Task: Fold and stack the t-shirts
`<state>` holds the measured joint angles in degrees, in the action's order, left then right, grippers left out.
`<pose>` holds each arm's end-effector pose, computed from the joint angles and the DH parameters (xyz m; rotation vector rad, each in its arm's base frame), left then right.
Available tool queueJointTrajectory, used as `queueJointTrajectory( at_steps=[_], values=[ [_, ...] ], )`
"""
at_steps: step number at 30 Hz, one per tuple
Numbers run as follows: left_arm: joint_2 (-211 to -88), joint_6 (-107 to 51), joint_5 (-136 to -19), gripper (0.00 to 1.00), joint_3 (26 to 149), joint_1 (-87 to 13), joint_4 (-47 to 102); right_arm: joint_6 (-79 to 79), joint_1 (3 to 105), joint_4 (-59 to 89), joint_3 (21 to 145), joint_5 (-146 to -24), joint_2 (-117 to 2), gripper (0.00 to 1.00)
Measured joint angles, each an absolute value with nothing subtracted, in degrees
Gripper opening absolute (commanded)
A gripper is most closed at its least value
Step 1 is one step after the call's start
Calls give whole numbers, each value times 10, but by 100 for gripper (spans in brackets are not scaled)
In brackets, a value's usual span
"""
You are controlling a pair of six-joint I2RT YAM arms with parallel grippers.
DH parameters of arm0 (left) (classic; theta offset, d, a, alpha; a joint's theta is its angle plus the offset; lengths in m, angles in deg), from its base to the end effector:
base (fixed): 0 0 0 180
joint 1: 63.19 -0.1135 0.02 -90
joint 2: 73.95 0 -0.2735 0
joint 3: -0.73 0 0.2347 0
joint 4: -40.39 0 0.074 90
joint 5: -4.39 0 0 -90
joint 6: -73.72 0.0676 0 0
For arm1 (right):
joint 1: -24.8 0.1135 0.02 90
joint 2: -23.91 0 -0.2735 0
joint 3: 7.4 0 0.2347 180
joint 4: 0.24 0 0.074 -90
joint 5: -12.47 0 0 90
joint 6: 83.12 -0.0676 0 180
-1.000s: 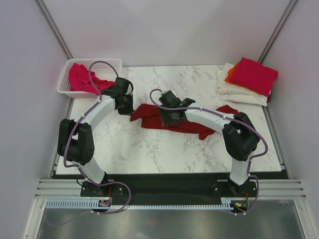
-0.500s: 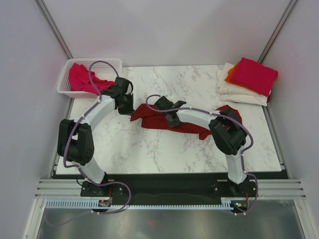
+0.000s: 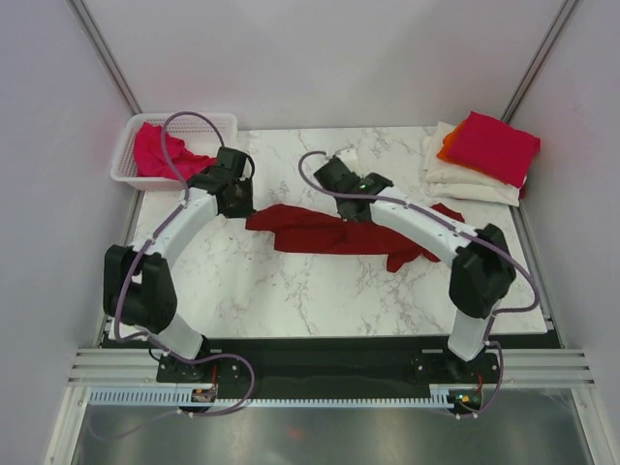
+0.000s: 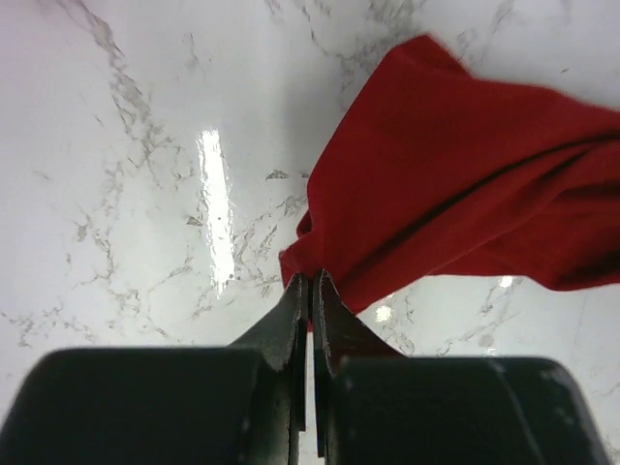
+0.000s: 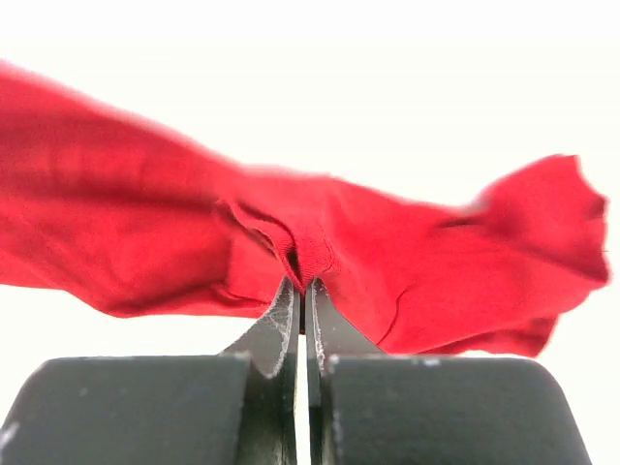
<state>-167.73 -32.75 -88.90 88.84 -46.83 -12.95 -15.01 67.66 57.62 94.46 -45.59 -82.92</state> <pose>0.3316 -0.0933 0.2419 -0.0232 2.6038 -0.1323 0.3124 0.2411 0.2381 -0.2781 2.4295 -0.2740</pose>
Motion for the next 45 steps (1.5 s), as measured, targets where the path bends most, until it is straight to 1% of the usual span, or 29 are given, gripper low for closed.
queueJointTrajectory(
  at_steps=[3,8,11,20,28,31,36,41,43,45],
  values=[
    [-1610,-327,-908,2,888,-468,-130,-124,655,608,1008,-438,-767,0],
    [-1505,-327,-912,2,907,-468,-129,-84,620,641,1151,-410,-675,0],
    [-1456,-327,-910,2,919,-468,-129,-70,618,655,1195,-400,-629,0],
    [-1323,-318,-880,2,980,-468,-138,-57,621,663,1183,-410,-464,0],
    [-1203,-298,-804,2,1062,-467,-134,-34,621,631,1181,-454,-297,0],
    [-1174,-293,-778,2,1090,-467,-133,-30,618,613,1183,-467,-253,0],
    [-1153,-286,-745,2,1138,-467,-133,-20,575,575,1199,-535,-220,0],
    [-1154,-286,-717,2,1195,-467,-139,-13,505,508,1209,-654,-206,3],
    [-1158,-286,-700,2,1228,-467,-137,-14,495,485,1228,-701,-207,0],
    [-1160,-285,-686,2,1252,-468,-131,-18,493,466,1255,-731,-211,0]
  ],
)
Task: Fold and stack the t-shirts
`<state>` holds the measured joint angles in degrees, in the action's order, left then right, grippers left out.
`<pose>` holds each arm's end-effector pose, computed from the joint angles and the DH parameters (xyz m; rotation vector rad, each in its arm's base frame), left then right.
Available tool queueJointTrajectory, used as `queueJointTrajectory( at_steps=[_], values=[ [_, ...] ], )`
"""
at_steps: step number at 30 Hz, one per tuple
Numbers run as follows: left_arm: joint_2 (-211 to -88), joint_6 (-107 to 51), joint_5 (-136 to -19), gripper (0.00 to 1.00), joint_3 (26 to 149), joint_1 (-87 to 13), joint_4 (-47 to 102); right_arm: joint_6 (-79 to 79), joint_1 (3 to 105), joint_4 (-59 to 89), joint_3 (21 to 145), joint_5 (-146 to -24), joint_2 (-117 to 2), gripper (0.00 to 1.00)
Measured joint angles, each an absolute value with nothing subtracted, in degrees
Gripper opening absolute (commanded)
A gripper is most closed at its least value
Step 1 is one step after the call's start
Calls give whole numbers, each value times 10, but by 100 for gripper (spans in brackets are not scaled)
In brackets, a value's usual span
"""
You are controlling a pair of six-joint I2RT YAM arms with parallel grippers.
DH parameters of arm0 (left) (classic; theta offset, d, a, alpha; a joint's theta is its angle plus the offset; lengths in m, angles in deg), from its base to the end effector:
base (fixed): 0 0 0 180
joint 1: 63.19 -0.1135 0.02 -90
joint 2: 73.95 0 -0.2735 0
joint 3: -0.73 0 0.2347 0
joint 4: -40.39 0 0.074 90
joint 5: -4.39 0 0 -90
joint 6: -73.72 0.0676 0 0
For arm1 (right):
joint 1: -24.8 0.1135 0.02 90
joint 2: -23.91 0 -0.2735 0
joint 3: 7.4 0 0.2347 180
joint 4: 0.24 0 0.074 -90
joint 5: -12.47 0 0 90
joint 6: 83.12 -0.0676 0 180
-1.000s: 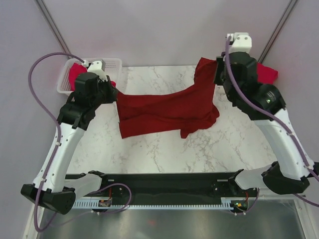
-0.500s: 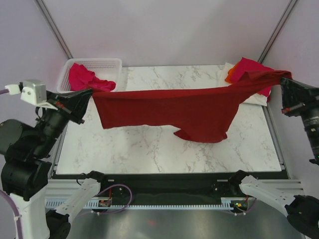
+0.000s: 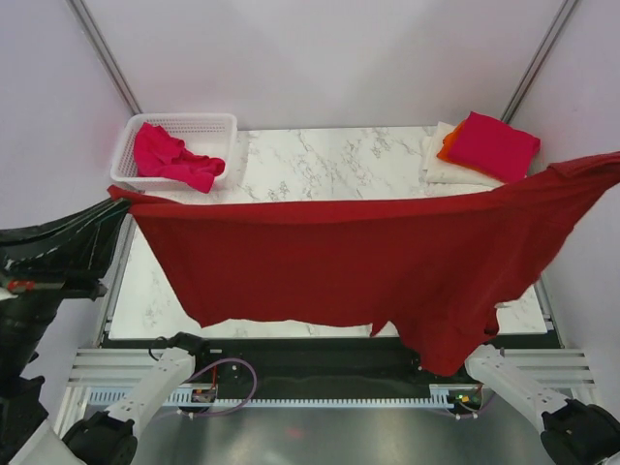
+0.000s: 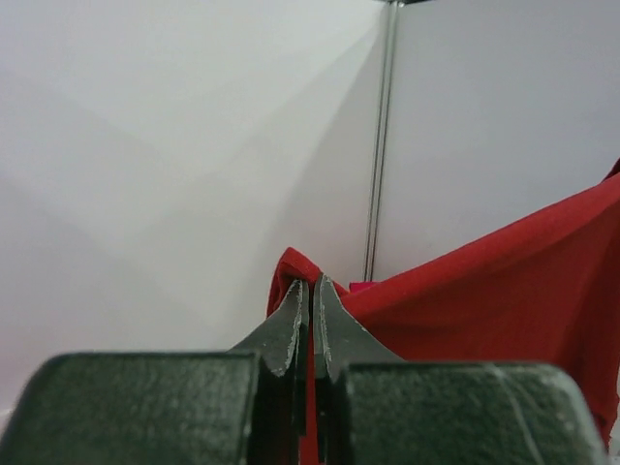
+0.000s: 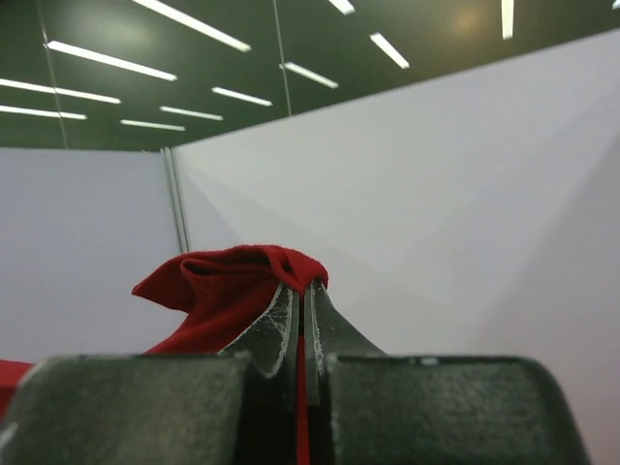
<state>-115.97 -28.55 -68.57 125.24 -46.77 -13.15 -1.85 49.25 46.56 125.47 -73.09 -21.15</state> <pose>-0.0355 -0.0102 0.5964 0.3118 1.0642 -0.6076 -0.0502 -0.0286 0.6344 -0.0454 0.8666 0.5097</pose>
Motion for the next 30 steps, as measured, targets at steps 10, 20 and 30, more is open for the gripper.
queueJointTrajectory(
  at_steps=[10,20,30],
  values=[
    [-1167,-272,-733,2,1123,-468,-62,-11,482,453,1321,-619,-364,0],
    [-1582,-250,-825,61,1013,-554,-6,-15,481,482,1436,-455,-908,98],
    [-1673,-285,-822,84,1060,-587,-86,-35,482,509,1253,-461,-922,98]
  ],
)
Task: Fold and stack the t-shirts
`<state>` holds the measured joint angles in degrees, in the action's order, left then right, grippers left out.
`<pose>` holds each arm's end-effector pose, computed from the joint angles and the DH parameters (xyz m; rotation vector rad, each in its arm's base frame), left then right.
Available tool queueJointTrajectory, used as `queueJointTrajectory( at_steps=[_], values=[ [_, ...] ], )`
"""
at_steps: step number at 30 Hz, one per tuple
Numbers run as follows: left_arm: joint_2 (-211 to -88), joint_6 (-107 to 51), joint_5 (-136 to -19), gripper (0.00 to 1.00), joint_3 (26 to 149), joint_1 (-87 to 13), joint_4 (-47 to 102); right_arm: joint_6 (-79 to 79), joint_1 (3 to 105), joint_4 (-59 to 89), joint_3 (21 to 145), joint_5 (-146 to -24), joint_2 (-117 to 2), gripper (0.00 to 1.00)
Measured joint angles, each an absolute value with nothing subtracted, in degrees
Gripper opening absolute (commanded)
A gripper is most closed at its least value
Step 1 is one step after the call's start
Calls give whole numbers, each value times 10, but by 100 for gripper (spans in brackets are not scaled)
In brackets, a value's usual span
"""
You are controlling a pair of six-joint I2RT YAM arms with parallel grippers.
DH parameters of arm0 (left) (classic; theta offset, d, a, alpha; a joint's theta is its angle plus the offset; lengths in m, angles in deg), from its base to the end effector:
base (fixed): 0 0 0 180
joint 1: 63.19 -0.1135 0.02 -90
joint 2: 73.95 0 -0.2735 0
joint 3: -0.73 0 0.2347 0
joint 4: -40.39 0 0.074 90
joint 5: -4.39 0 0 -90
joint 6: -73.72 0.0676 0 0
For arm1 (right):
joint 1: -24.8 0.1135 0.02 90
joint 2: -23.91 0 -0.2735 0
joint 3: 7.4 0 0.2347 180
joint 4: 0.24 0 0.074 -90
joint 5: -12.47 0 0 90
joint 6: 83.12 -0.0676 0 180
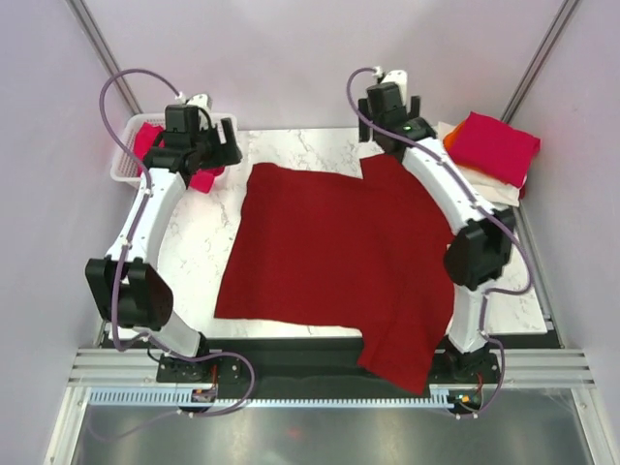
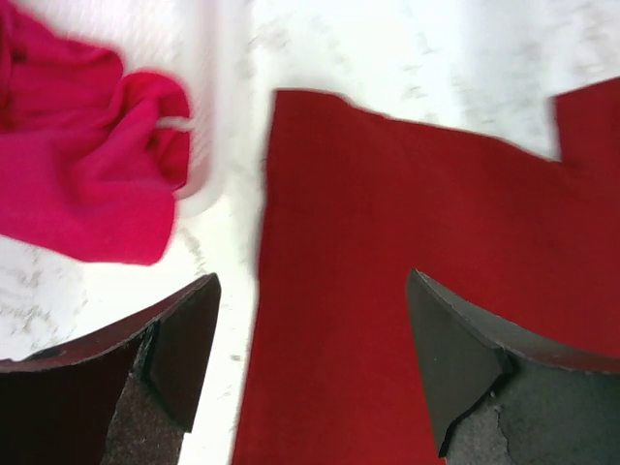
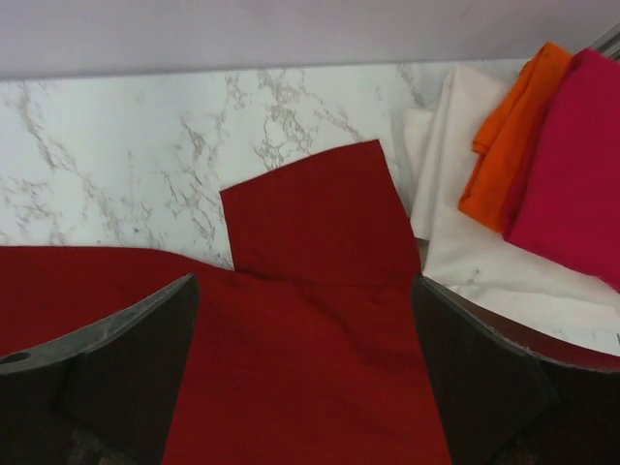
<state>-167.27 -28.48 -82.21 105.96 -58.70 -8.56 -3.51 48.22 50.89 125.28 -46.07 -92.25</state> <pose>0.3769 -0.0336 0.3498 -0.1168 2.2223 -0.2262 0.4489 0.1560 0.3509 0.0690 2.0844 -0.2411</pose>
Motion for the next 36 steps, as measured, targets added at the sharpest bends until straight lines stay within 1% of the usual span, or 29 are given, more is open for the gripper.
queueJointTrajectory(
  at_steps=[3,5,8,10,12,17,21,26,36],
  values=[
    [-1606,-295,-809,84,1043,-548,-65,-45,482,473,1186,-464,-828,98],
    [-1565,-308,-785,82,999,-528,-33,-57,479,449,1140,-471,-764,98],
    [-1561,-329,-762,81,948,-520,-1,-80,466,416,1086,-508,-715,98],
    [-1585,-346,-750,80,907,-522,17,-92,453,405,1056,-542,-716,98],
    [-1618,-362,-745,80,873,-522,22,-102,440,402,1041,-579,-749,98],
    [-1667,-395,-748,80,806,-507,20,-116,414,415,1044,-652,-888,98],
    [-1666,-422,-755,80,755,-491,46,-120,400,450,1095,-673,-983,98],
    [-1667,-438,-780,80,715,-472,65,-123,384,461,1169,-699,-1051,98],
    [-1709,-468,-812,78,699,-456,125,-150,378,463,1282,-772,-1164,98]
  ],
)
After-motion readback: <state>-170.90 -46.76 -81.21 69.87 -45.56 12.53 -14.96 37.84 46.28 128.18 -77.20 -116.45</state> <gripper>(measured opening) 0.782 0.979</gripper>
